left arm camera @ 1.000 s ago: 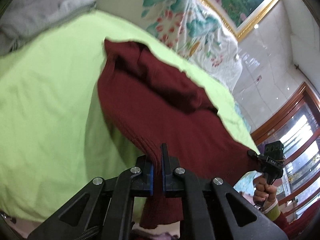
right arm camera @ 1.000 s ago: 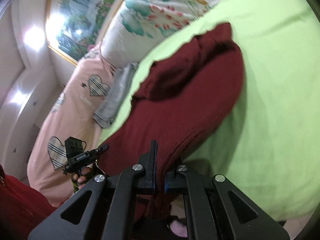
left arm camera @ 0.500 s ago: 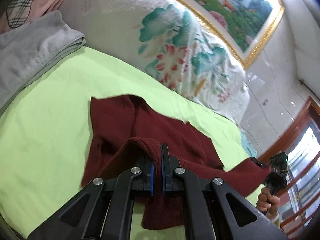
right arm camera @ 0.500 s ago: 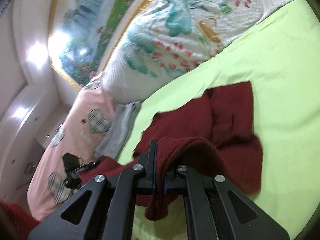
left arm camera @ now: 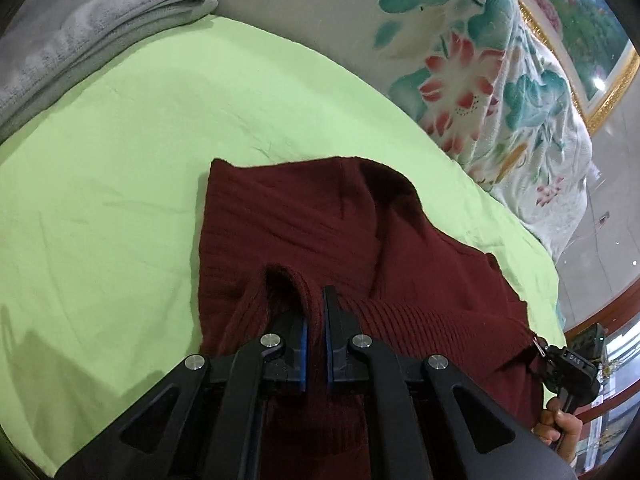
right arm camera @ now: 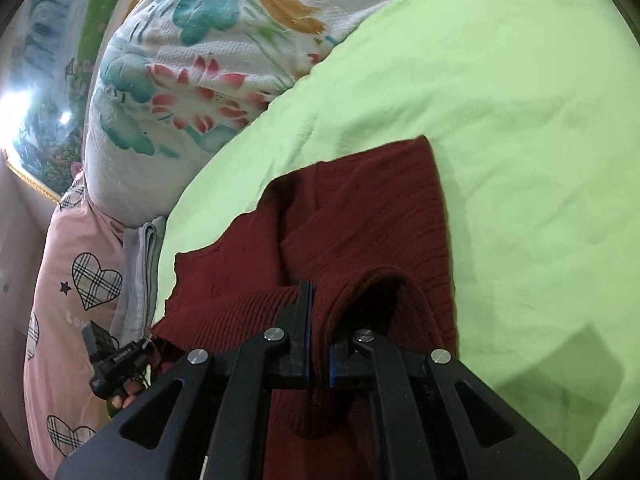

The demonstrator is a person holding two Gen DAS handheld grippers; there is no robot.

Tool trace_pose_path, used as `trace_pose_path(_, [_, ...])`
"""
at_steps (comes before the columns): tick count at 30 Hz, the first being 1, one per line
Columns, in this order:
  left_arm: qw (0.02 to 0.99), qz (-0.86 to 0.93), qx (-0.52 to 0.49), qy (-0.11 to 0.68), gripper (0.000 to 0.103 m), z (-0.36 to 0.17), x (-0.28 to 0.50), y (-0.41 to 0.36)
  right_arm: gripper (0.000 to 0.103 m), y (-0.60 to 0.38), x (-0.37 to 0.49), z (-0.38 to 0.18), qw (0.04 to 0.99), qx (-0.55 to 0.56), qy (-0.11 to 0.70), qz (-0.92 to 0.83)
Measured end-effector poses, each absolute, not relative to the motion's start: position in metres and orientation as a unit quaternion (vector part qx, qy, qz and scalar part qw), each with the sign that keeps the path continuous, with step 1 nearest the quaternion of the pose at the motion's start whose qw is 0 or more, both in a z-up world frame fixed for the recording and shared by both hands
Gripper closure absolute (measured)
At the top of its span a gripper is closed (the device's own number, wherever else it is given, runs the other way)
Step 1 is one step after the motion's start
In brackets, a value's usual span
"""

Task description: Fold large clothes

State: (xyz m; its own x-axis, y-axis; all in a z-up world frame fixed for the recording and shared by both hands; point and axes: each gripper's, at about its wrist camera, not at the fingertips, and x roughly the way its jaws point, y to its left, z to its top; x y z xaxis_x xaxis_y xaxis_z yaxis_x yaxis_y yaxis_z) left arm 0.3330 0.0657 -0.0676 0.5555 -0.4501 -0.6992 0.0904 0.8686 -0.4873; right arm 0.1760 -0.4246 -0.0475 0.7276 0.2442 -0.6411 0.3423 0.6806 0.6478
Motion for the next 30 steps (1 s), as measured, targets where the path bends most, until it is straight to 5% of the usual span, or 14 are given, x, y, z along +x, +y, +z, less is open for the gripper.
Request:
trace_pose_path(2, [0.855,-0.161,-0.21,0.447,0.084,-0.063,0.327,0.067,0.086,-0.425,0.17,-0.043,0.839,0.398,0.369,-0.037])
trace_pose_path(4, [0.857,-0.175,-0.216,0.435,0.061,-0.05,0.303,0.07,0.063,-0.421,0.158,-0.03,0.849,0.389,0.354,-0.052])
trace_pose_path(5, [0.859,-0.181,-0.215,0.428,0.058,-0.046,0.293,0.069,0.051,-0.418,0.149,-0.023,0.857,0.383,0.341,-0.056])
trace_pose_path(9, [0.849,-0.251,-0.184,0.426,0.057,-0.037,0.256,0.034,0.049,-0.384,0.13,0.0,0.884,0.341,0.318,-0.029])
trace_pose_path(14, [0.84,-0.272,-0.115,0.455,0.06,-0.052,0.261,-0.013,0.049,-0.333,0.163,-0.012,0.889,0.235,0.392,0.026])
trace_pose_path(19, [0.84,-0.247,-0.126,0.467,0.087,-0.058,0.313,-0.002,0.053,-0.368,0.189,-0.028,0.881,0.222,0.414,-0.049])
trace_pose_path(22, [0.863,-0.177,-0.132,0.454,0.076,-0.05,0.342,0.025,0.052,-0.402,0.184,-0.026,0.879,0.259,0.388,-0.098])
trace_pose_path(30, [0.865,-0.114,-0.198,0.447,0.073,-0.057,0.346,0.08,0.051,-0.404,0.144,-0.018,0.876,0.301,0.359,-0.12])
